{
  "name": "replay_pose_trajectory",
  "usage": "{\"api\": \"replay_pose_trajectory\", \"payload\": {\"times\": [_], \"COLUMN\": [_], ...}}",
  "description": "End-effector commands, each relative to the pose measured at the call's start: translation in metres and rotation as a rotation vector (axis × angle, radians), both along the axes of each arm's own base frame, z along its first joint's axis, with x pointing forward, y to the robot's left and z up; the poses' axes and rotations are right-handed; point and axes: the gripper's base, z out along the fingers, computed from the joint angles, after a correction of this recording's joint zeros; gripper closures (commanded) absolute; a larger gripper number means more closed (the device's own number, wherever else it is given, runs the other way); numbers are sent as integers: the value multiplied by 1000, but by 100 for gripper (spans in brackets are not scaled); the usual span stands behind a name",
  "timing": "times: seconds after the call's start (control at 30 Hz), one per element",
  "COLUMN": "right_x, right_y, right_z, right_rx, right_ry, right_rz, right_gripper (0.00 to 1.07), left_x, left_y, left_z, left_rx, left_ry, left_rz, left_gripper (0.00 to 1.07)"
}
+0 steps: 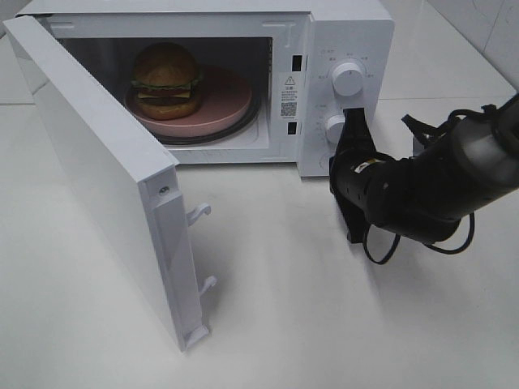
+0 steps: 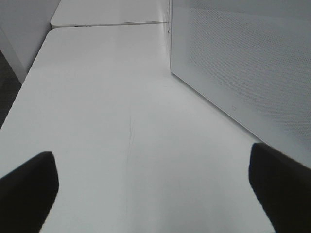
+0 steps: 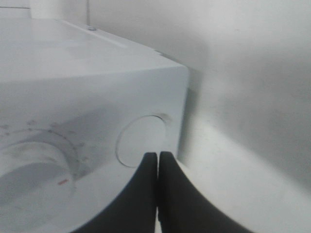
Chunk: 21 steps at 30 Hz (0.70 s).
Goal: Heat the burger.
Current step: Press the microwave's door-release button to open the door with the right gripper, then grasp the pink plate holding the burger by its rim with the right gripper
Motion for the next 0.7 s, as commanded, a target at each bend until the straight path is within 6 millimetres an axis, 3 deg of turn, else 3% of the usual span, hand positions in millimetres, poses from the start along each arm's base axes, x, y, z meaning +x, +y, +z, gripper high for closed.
{"api": "replay_pose_trajectory", "payload": {"times": [0.03,0.37,0.43,0.63,0.7], "right_x": [-15,-34,-41,-48,-56], "right_y": [-4,-5,-2,0,2], "right_z": [6,36,50,59,65], "right_rx": [-50,-176,-264,-327,-397], "right_ry": [68,96,102,112,120], "right_rz": [81,287,435,562,700], "right_gripper": [107,107,107,107,107], "left_x": [-2,-2,-2,-2,-2], "left_y": [0,0,0,0,0], "left_z": [-1,-1,-1,-1,-1], "left_rx": [-3,-3,-3,-3,-3], "left_ry": [-15,-15,-15,-15,-15], "left_rz": [2,2,2,2,2], "left_gripper": [6,6,6,6,6]}}
